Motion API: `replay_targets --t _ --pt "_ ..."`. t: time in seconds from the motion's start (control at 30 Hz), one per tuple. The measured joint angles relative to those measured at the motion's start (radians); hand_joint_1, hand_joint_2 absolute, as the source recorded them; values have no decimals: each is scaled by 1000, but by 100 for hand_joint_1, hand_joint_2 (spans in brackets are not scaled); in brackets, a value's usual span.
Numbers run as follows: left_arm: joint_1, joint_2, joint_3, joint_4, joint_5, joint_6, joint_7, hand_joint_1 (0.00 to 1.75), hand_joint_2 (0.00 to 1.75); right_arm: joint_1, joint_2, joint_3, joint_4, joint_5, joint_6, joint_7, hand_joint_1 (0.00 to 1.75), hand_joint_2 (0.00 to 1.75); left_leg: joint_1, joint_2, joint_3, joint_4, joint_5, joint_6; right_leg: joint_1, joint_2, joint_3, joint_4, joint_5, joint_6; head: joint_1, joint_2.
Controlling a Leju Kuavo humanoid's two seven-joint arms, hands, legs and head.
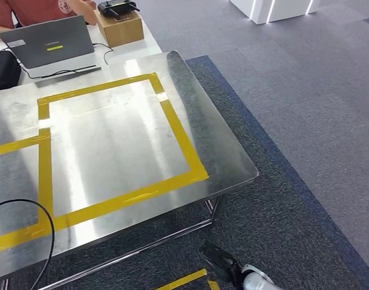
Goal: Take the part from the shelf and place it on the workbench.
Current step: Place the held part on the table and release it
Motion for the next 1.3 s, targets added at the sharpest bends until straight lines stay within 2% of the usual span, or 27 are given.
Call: replay_targets --t 0.03,0.1,0.17,0.23,0.27,0.3,0.33,0.37,0.4,0.47,0.5,0.53,0.6,0.63,0.7,0.73,0.77,0.8,0.83,0.87,0.9,0.93,1.0,1.03,1.07,1.17,1.3 --pt "1 0 0 0 0 0 0 175 175 0 0 0 0 0 0 0 0 0 2 -11 -4 0 2 -7 0 6 9 -12 -3 -2 0 0" --pt "3 1 0 0 0 0 0 175 175 0 1 1 0 0 0 0 0 0 6 -24 -8 -2 6 -19 1 -13 15 -19 -1 -10 0 0" --pt "3 3 1 0 0 0 0 175 175 -2 2 0 -1 0 0 0 0 0 4 14 -24 33 -18 -30 -2 -36 21 -27 3 -22 -4 0" --pt "1 4 1 0 0 0 0 175 175 -1 2 -1 -1 0 -1 0 0 0 3 68 -74 145 -75 -39 -1 -59 26 -31 2 -32 -8 0" --pt "1 4 0 0 0 0 0 175 175 0 2 -2 0 0 -1 0 0 0 4 80 -106 213 -103 -42 0 -72 27 -30 0 -34 -8 0" --pt "3 4 0 0 1 0 1 175 175 1 2 -2 0 0 0 0 0 0 5 84 -129 263 -117 -44 1 -84 28 -30 -1 -35 -8 0" --pt "3 4 0 0 1 0 1 175 175 2 2 -2 0 1 0 0 0 0 6 86 -137 280 -113 -44 1 -97 29 -30 -3 -35 -8 0" --pt "4 4 0 0 1 0 2 175 175 2 2 -2 0 2 0 0 0 0 6 89 -125 254 -90 -44 2 -110 31 -30 -5 -35 -8 0" --pt "4 4 0 0 1 0 3 175 175 2 2 -2 -1 3 0 0 0 0 5 97 -94 193 -54 -41 3 -122 35 -30 -8 -33 -8 0" --pt "2 4 0 0 1 0 3 175 175 1 2 -2 -1 5 0 0 0 0 -3 137 -24 56 -3 -31 7 -143 42 -29 -15 -25 -9 0" --pt "0 4 0 0 1 0 3 175 175 0 2 -2 -1 6 0 0 0 0 -8 153 -4 15 5 -25 10 -153 44 -28 -19 -21 -8 0" --pt "0 4 -1 0 1 0 3 175 175 0 2 -2 -1 6 0 0 0 0 -13 160 2 -1 3 -20 13 -163 46 -28 -22 -16 -8 0" --pt "0 5 -1 0 1 0 3 175 175 -1 2 -2 -1 7 0 0 0 0 -13 139 0 -5 3 -9 15 -184 48 -31 -29 -6 -7 0" --pt "0 5 -1 0 1 0 3 175 175 -2 2 -2 -2 7 0 0 0 0 -10 127 1 -8 5 -3 14 -177 47 -26 -37 0 -7 0" --pt "-3 5 -1 0 1 0 3 175 175 -3 2 -2 -3 8 0 0 0 0 -3 108 4 -15 10 8 11 -129 20 31 -74 8 -3 0" --pt "-3 4 -1 0 1 0 3 175 175 -3 2 -3 -3 8 0 0 0 0 -3 99 3 -15 10 11 10 -98 -11 96 -105 11 0 0" --pt "-3 2 -1 0 1 -1 4 175 175 -1 2 -2 -3 8 0 1 0 0 -3 91 2 -15 10 14 9 -80 -50 172 -135 12 1 0" --pt "-2 1 -1 0 2 -2 4 175 175 2 2 -2 -3 7 0 1 0 0 -3 83 1 -15 10 15 9 -71 -87 238 -156 13 2 0" --pt "0 -1 -1 0 3 -2 4 175 175 5 2 -2 -2 6 0 2 0 0 -3 74 1 -14 10 16 9 -67 -115 281 -161 13 2 0" --pt "0 -1 -1 0 4 -2 5 175 175 7 2 -3 -2 3 0 2 0 0 -3 67 2 -14 9 16 9 -66 -122 277 -141 12 2 0" --pt "1 -2 -1 0 6 -2 5 175 175 8 2 -4 -2 -1 0 2 0 0 -3 60 2 -13 9 16 9 -66 -107 230 -103 11 2 0" --pt "1 -2 -1 0 7 -2 6 175 175 7 2 -6 -1 -6 1 3 0 0 -2 55 3 -11 7 14 9 -65 -78 155 -58 8 2 0" --pt "0 -2 -1 0 8 -3 7 175 175 5 2 -8 -1 -12 3 3 0 0 -4 48 1 -6 4 7 8 -58 -19 23 -3 1 2 0" --pt "0 -1 -1 1 8 -4 11 175 175 5 2 -8 -1 -13 5 3 0 0 -6 46 -1 -2 3 5 8 -56 -3 -10 7 0 1 0" --pt "0 1 -1 2 8 -6 16 175 175 6 2 -8 -1 -15 7 4 0 0 -8 45 -3 0 2 5 8 -54 3 -20 6 -2 1 0" --pt "-4 11 -2 13 2 -16 44 175 175 10 2 -8 -1 -24 11 6 0 0 -8 46 -2 -3 4 8 10 -52 3 -22 10 -3 1 0" --pt "-21 31 -2 50 -10 -26 75 175 175 10 1 -8 0 -34 12 4 0 0 -5 47 2 -10 7 3 13 -51 3 -21 10 -12 0 0"
